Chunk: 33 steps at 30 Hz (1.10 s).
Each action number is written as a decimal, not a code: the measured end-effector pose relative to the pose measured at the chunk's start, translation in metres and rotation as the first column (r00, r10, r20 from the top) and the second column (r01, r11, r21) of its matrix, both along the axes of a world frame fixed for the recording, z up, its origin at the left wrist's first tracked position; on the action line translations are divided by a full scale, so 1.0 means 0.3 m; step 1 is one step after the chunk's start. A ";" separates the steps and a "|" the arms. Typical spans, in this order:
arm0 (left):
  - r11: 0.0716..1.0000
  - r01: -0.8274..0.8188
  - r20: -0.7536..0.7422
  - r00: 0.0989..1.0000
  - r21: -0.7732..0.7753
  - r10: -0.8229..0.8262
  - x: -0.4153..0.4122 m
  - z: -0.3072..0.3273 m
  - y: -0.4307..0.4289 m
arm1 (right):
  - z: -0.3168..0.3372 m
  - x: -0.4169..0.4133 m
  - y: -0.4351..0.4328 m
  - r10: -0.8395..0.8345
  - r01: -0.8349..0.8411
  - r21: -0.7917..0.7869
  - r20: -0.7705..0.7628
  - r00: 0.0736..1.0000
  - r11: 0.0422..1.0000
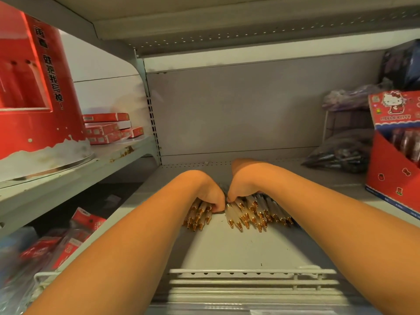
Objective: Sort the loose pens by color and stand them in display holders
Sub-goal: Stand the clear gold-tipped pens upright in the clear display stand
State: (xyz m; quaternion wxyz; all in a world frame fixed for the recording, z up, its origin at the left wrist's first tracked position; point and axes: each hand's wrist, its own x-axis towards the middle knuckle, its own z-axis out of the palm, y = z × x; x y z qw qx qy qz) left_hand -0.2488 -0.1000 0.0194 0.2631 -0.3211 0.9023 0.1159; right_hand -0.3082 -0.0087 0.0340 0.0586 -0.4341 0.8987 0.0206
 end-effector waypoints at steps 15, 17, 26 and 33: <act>0.971 0.146 -0.146 0.974 -0.189 -0.175 0.078 -0.010 -0.033 | 0.029 0.018 0.052 -0.257 0.291 -0.313 0.147 0.955 0.904; 0.990 0.090 -0.228 0.967 -0.107 -0.113 0.104 -0.006 -0.061 | 0.029 0.034 0.072 -0.293 0.316 -0.323 0.121 0.949 0.892; 0.908 0.086 -0.777 0.556 0.409 0.297 0.153 0.001 -0.103 | -0.033 0.084 0.200 -0.154 0.504 -0.710 0.499 0.853 0.492; 0.753 0.468 -0.887 0.244 0.462 0.393 0.172 0.100 0.091 | -0.024 0.150 0.371 0.390 0.658 -0.750 0.627 0.675 0.067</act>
